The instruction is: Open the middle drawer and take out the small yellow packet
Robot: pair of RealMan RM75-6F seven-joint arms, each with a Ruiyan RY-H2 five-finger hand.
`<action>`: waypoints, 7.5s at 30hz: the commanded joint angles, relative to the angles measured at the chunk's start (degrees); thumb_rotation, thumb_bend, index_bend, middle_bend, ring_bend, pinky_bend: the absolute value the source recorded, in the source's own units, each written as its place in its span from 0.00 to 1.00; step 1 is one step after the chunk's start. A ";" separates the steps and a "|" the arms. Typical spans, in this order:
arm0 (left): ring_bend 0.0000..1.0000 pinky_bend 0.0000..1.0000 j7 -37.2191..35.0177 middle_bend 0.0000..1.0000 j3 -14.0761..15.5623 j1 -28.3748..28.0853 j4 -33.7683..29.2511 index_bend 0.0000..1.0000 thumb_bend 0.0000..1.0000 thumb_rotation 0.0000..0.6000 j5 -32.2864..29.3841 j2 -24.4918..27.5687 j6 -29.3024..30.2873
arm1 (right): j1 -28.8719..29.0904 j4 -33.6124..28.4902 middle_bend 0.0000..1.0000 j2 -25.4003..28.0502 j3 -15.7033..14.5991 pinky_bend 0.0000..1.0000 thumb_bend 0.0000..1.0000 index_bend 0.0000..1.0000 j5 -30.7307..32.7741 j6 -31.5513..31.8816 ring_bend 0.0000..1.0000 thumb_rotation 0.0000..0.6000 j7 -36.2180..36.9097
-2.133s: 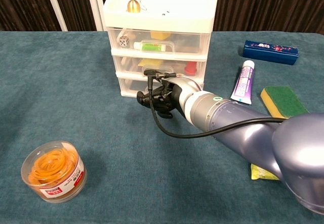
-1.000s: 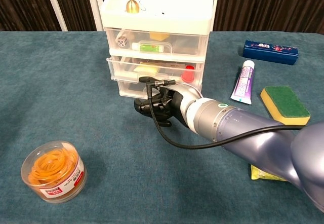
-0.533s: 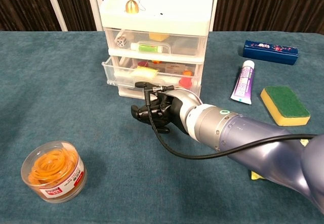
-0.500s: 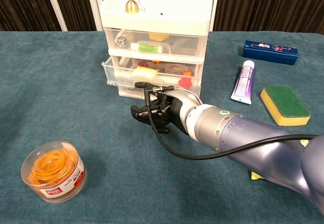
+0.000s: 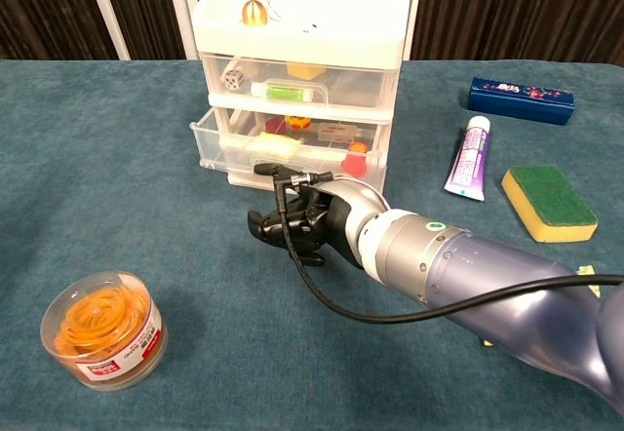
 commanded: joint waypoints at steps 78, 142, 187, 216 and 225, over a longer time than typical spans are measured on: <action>0.01 0.00 0.33 0.03 -0.15 -0.01 -0.14 0.04 0.46 1.00 -0.41 -0.09 -0.12 | 1.61 -32.21 0.90 29.94 -0.70 0.98 0.34 0.11 4.67 12.85 1.00 1.00 -31.48; 0.01 0.00 0.01 0.03 -0.17 -0.09 -0.41 0.04 0.46 1.00 -1.00 0.07 -0.72 | 30.42 -13.39 1.00 9.32 5.60 1.00 0.24 0.33 42.39 31.71 1.00 1.00 -72.07; 0.01 0.00 0.08 0.03 -0.29 -0.02 -0.79 0.04 0.46 1.00 -1.61 0.25 -0.90 | 39.30 -5.77 1.00 8.26 9.33 1.00 0.04 0.30 55.06 28.18 1.00 1.00 -81.16; 0.03 0.00 0.08 0.03 -0.40 0.03 -0.86 0.04 0.46 1.00 -1.85 0.27 -0.86 | 40.58 -1.08 1.00 7.61 10.25 1.00 0.00 0.27 60.76 25.22 1.00 1.00 -82.18; 0.03 0.00 0.09 0.03 -0.40 0.06 -0.91 0.04 0.46 1.00 -1.80 0.28 -0.81 | 41.19 -0.10 1.00 7.84 10.54 1.00 0.00 0.27 62.77 23.36 1.00 1.00 -83.40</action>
